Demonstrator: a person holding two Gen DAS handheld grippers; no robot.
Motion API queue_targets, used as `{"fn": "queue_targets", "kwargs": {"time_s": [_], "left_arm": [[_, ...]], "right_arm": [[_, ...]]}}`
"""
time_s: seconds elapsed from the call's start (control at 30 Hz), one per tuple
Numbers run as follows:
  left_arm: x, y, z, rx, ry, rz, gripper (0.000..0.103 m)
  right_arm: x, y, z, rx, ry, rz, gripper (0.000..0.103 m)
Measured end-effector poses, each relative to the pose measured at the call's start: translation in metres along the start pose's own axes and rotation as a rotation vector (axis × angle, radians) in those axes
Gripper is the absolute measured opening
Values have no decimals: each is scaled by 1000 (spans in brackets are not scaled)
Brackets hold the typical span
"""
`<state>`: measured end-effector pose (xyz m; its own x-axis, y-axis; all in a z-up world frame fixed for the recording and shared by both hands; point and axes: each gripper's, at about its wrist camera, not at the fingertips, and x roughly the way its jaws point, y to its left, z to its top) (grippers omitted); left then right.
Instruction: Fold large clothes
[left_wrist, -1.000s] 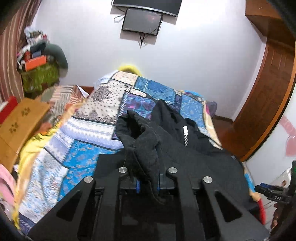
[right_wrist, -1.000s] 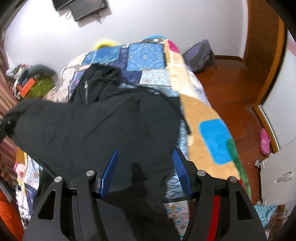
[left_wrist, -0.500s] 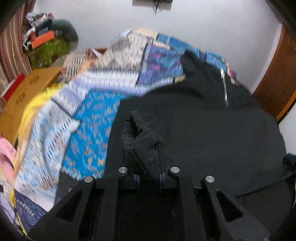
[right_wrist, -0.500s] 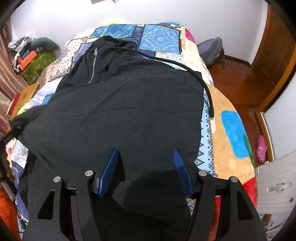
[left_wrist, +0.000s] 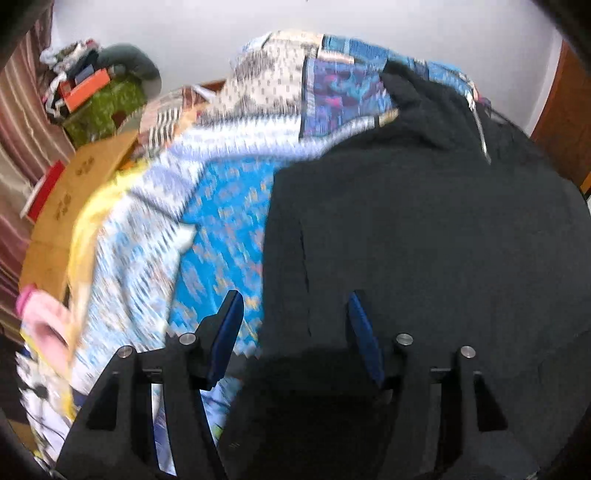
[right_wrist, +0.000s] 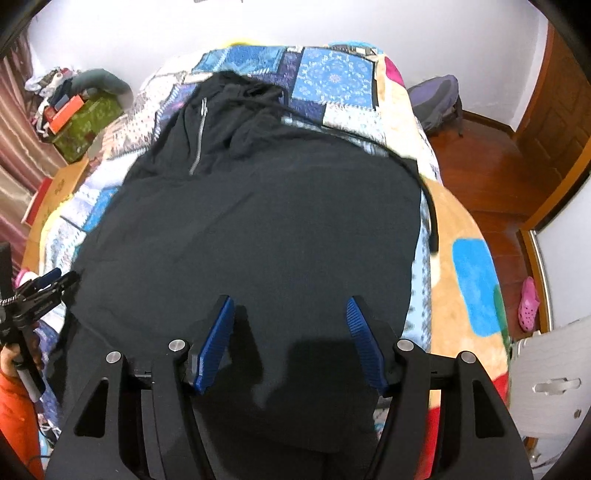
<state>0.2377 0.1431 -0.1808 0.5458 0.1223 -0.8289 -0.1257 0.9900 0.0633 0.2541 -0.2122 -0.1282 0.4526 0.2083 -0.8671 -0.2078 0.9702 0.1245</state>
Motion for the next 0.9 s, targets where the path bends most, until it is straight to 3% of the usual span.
{"fn": "queue_targets", "kwargs": {"time_s": [0.23, 0.4, 0.57, 0.77, 0.83, 0.9], "left_arm": [[-33, -18, 67, 52, -135, -49, 64], [-32, -48, 126, 63, -194, -155, 70], [6, -86, 185, 116, -172, -170, 70], [67, -104, 233, 15, -89, -255, 69], [83, -107, 242, -18, -73, -284, 67], [102, -113, 252, -38, -48, -318, 55]], "right_arm": [[-20, -3, 45, -10, -109, -2, 59], [-25, -2, 86, -13, -197, 12, 59], [-5, -1, 132, 12, -208, 45, 59], [46, 0, 183, 108, -153, 99, 59], [64, 3, 196, 117, -133, 96, 59], [87, 8, 210, 110, -111, 76, 59]]}}
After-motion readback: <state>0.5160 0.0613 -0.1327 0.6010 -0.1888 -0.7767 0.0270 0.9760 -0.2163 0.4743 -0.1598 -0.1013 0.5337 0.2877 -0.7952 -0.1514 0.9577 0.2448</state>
